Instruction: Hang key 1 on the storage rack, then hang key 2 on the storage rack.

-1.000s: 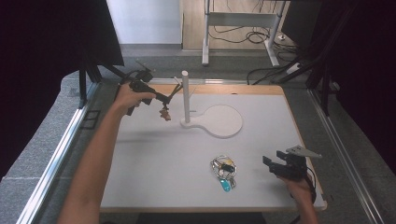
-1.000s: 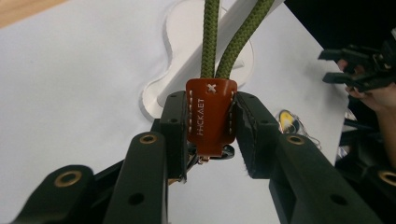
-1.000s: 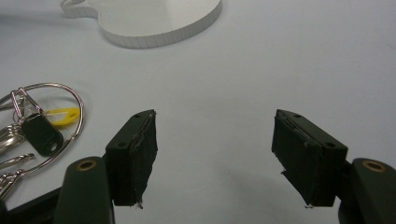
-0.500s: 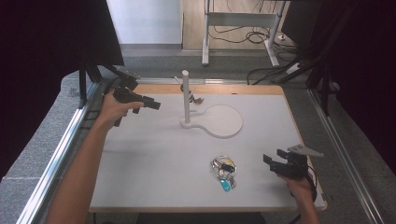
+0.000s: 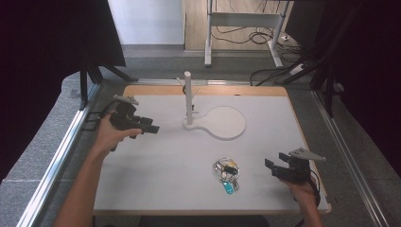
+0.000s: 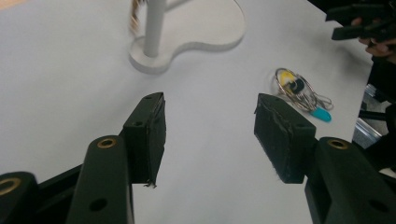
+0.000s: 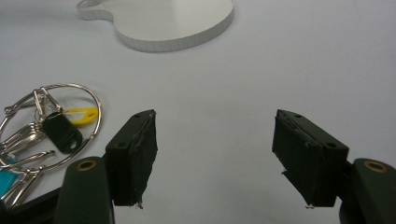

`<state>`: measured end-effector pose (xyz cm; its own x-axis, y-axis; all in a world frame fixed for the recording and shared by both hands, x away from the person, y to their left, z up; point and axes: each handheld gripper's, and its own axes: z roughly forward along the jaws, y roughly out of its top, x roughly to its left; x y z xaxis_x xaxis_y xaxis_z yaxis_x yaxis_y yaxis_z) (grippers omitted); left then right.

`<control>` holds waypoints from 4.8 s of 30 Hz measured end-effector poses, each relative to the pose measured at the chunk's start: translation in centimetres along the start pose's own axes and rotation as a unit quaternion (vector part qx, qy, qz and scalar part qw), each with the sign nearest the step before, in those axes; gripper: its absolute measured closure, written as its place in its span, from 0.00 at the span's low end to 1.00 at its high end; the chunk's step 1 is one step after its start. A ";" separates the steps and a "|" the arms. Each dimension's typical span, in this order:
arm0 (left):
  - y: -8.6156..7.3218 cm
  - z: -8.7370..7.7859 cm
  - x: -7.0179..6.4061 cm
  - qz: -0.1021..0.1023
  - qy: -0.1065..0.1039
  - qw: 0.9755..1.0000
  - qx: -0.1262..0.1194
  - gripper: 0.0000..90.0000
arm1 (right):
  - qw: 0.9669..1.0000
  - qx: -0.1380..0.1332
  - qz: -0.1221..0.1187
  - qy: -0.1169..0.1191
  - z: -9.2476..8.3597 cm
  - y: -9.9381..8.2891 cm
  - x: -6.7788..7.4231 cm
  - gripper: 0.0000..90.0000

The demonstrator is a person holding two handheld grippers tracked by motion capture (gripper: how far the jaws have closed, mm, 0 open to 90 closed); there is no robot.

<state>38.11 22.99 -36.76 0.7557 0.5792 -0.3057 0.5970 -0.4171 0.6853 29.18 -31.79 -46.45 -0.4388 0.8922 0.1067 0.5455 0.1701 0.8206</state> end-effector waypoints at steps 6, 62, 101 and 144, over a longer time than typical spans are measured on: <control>-2.2 0.0 -1.8 0.014 -0.005 1.000 -0.007 0.49 | 1.000 0.010 -0.015 0.009 0.2 -0.2 0.7 0.34; -6.6 5.9 -5.4 0.050 0.009 0.994 0.092 0.50 | 0.897 0.296 -0.289 0.153 9.4 11.9 9.0 0.69; -6.7 5.8 -5.4 0.056 0.001 0.994 0.091 0.50 | 0.842 0.378 -0.344 0.175 15.0 9.5 11.5 0.89; -6.7 5.5 -5.4 0.057 0.005 0.995 0.081 0.50 | 0.880 0.382 -0.203 0.196 9.4 15.3 8.8 0.98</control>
<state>31.49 18.79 -43.32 0.8189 0.5283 -0.2243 0.5433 -0.5876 0.5996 40.34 -17.40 -38.18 -0.8396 0.5051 0.2000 0.5416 0.8071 0.2352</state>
